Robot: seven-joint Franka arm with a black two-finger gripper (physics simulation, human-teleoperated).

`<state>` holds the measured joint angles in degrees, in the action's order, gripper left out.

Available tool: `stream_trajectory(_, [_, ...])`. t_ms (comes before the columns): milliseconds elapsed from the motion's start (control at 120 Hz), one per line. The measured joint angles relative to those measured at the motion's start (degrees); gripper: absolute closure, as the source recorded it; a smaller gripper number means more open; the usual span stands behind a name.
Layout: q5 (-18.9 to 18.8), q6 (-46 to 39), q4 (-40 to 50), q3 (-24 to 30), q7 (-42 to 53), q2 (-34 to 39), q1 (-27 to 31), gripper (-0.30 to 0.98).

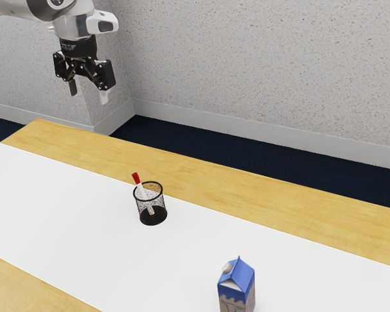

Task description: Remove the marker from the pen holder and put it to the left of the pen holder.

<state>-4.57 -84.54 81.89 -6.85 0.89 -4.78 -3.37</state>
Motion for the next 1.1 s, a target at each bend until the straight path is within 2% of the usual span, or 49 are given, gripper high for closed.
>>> stream_trajectory(275, [2.3,0.81,-0.07,0.54,1.22,1.67,2.39,0.0])
stream_trajectory(342, [-0.12,2.58,-1.19,1.03,5.71,4.88,-0.57,0.01])
stream_trajectory(408, [-5.57,3.53,-2.14,3.07,12.83,4.0,-2.39,0.01])
stream_trajectory(458, [-9.81,2.75,-2.25,3.53,18.0,0.1,-5.16,0.0])
stream_trajectory(533, [-14.86,-0.02,-2.11,3.61,25.01,-9.0,-13.01,0.0])
stream_trajectory(600, [-19.23,-3.79,-2.01,3.62,30.55,-18.07,-12.15,0.01])
stream_trajectory(675, [-22.76,-7.95,-1.7,3.65,36.07,-23.49,-10.08,0.02])
stream_trajectory(858, [-25.96,-14.52,-1.2,3.73,47.06,-28.58,-7.7,0.03])
stream_trajectory(1008, [-26.73,-14.48,0.98,3.46,55.23,-27.2,-7.21,0.03])
stream_trajectory(1100, [-26.73,-13.93,2.21,3.45,59.3,-26.74,-6.05,0.07])
